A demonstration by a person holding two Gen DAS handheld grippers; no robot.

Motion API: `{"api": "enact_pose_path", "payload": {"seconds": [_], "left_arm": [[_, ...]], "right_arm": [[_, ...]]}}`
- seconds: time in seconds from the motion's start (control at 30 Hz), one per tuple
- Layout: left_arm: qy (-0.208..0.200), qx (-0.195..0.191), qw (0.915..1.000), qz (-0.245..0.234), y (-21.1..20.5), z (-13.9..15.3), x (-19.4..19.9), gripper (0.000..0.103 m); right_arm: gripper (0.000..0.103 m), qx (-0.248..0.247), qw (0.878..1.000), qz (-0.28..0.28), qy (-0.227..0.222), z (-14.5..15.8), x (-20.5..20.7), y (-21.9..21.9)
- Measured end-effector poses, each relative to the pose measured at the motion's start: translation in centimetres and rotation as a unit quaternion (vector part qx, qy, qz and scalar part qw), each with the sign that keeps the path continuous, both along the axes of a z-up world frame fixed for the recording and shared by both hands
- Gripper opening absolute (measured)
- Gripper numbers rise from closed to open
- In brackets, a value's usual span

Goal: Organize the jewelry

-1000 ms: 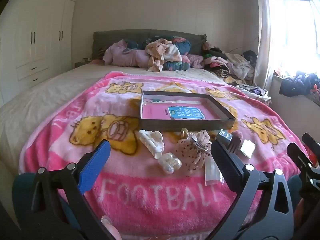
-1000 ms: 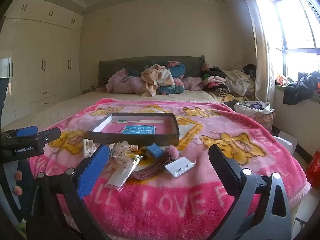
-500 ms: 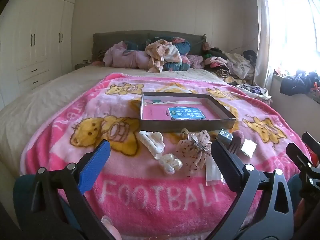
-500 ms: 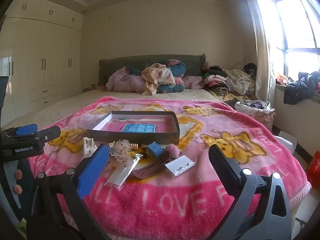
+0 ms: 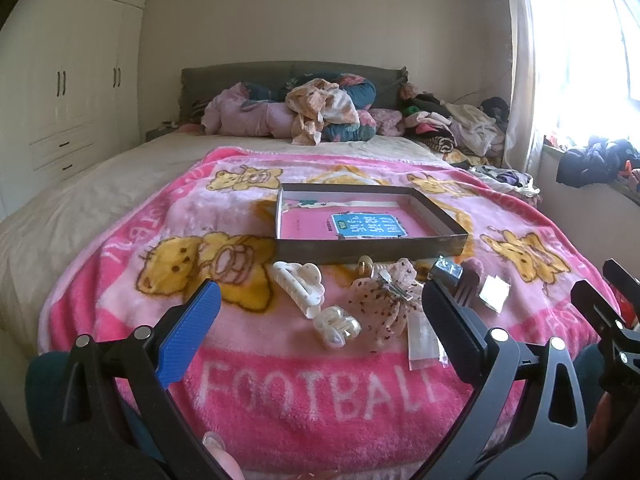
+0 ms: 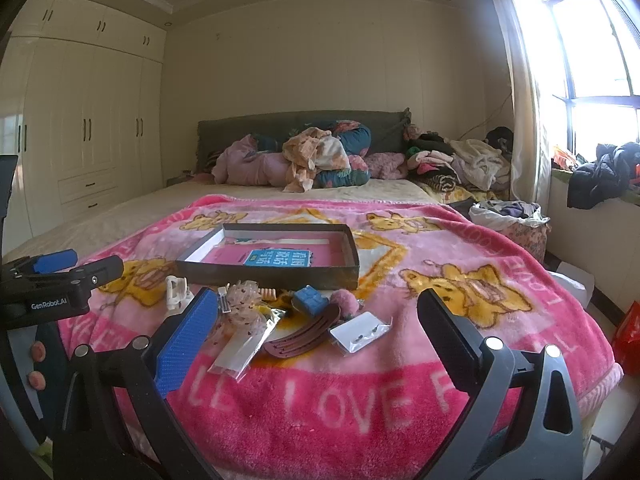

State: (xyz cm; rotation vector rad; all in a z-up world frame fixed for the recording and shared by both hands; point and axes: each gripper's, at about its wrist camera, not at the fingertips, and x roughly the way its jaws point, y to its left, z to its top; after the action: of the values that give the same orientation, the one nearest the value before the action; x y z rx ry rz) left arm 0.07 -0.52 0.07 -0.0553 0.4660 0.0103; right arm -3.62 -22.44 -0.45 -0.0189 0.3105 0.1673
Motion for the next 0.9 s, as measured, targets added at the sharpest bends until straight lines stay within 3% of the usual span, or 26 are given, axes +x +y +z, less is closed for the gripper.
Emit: {"api": "enact_pose_path", "payload": {"seconds": [0.9], "left_arm": [[0.001,0.004,1.0000,-0.001,-0.12,0.06,-0.14,0.092]], "right_arm": [[0.097,0.004,1.000,0.001,-0.002,0.04,0.20,0.03]]}}
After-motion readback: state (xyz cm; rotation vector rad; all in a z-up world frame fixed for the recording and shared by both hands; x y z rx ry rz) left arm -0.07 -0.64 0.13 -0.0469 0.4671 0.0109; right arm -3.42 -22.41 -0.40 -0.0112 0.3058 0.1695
